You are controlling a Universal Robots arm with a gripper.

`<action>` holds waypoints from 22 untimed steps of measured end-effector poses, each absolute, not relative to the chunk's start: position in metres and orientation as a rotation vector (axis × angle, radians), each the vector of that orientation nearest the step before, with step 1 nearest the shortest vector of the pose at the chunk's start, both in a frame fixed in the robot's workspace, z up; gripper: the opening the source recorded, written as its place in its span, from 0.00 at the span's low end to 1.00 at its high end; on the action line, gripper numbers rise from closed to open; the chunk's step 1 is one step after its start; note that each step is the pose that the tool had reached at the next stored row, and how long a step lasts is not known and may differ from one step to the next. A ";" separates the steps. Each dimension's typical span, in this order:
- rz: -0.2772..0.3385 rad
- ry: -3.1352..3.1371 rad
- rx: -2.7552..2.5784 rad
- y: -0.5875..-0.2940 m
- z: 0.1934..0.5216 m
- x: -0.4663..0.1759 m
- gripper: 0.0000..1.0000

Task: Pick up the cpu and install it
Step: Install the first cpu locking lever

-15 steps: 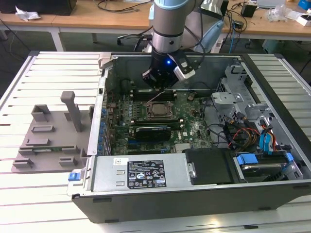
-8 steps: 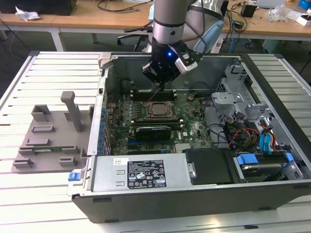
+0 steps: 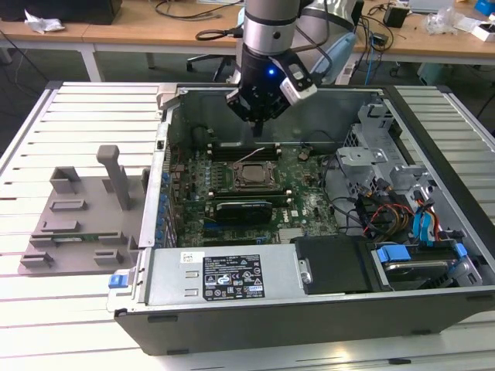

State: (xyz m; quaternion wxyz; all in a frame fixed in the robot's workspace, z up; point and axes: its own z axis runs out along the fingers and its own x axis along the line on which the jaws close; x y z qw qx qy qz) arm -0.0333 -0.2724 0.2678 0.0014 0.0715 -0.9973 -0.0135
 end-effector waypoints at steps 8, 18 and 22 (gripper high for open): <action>-0.042 -3.130 0.224 -0.275 0.252 -0.042 0.11; -0.042 -3.130 0.224 -0.281 0.227 -0.048 0.11; -0.042 -3.130 0.225 -0.280 0.223 -0.048 0.11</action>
